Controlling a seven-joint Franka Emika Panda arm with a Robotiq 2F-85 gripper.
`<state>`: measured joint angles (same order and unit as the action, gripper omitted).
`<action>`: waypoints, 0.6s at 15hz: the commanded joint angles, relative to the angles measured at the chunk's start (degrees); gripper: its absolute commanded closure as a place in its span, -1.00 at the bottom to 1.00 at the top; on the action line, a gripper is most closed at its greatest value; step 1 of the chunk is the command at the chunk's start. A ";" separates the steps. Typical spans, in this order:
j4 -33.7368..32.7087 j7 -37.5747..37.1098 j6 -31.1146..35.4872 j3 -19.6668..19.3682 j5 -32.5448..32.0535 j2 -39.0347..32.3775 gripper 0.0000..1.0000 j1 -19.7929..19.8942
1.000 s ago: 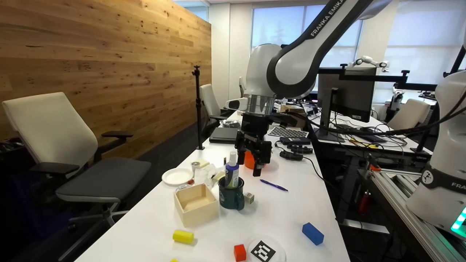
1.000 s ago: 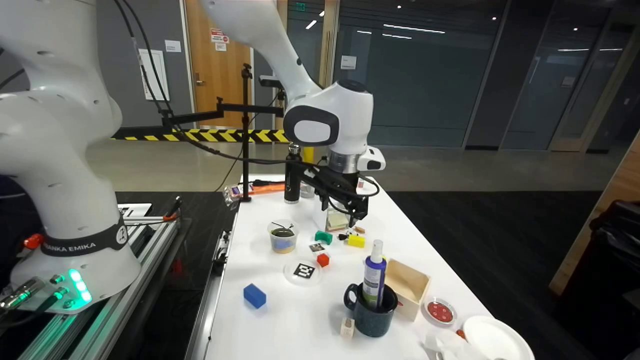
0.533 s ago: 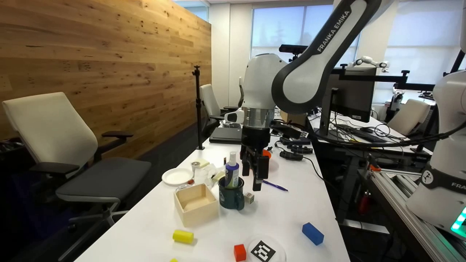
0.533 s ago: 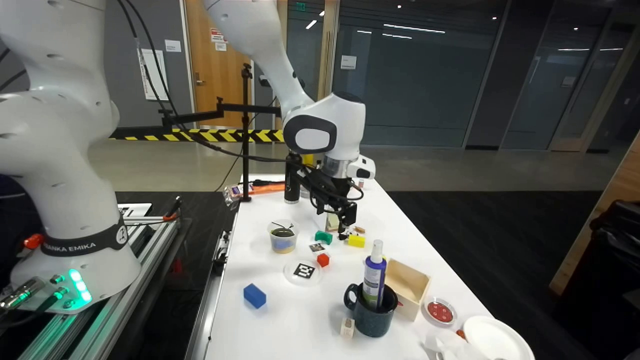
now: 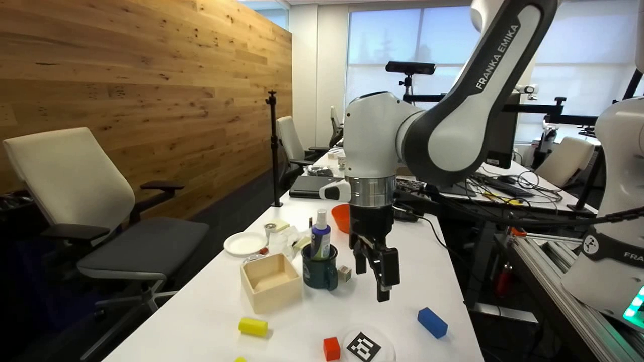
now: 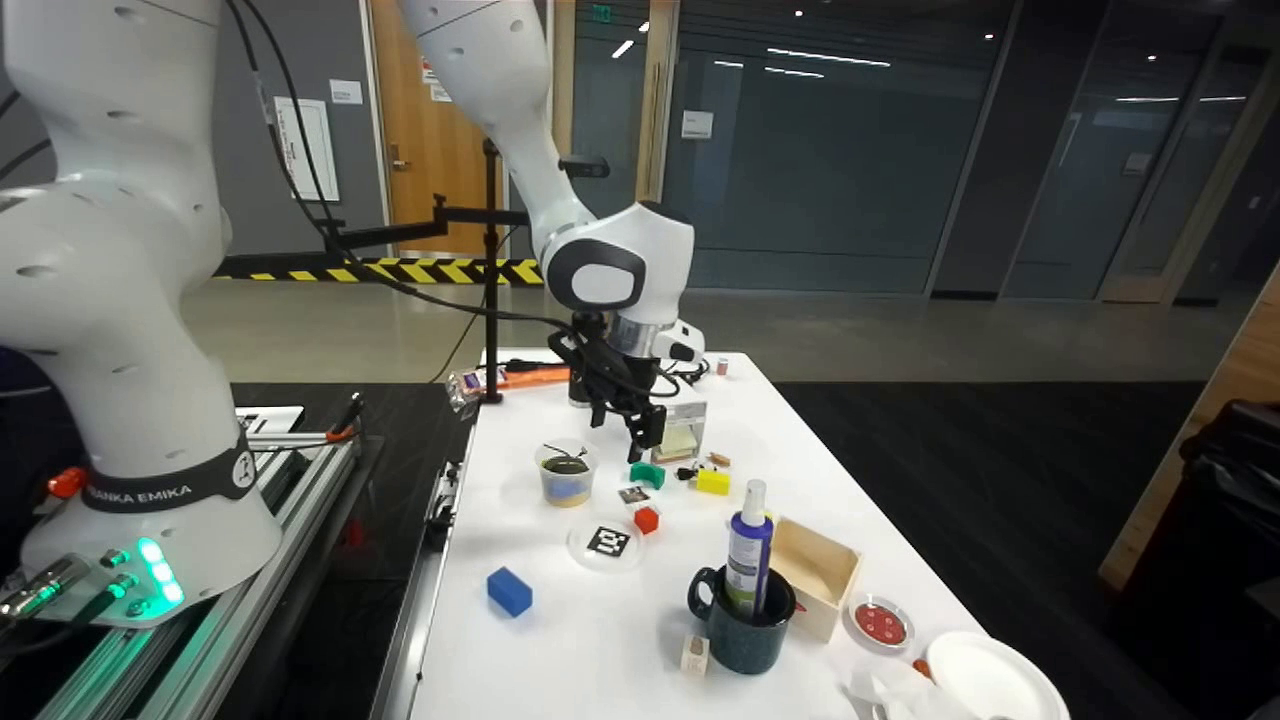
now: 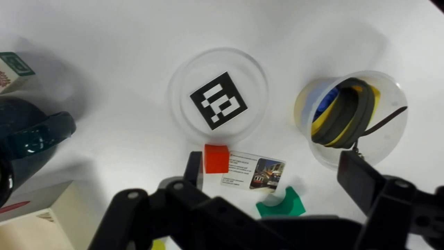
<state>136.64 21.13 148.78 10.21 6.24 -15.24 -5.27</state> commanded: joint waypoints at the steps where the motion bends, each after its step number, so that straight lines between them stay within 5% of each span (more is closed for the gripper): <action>1: 2.70 -4.10 -2.79 1.18 -0.83 2.09 -1.00 -1.08; 9: 5.26 -5.19 -3.38 3.42 1.12 0.03 -1.00 -1.82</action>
<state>140.53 17.02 145.15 12.69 6.50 -15.29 -6.78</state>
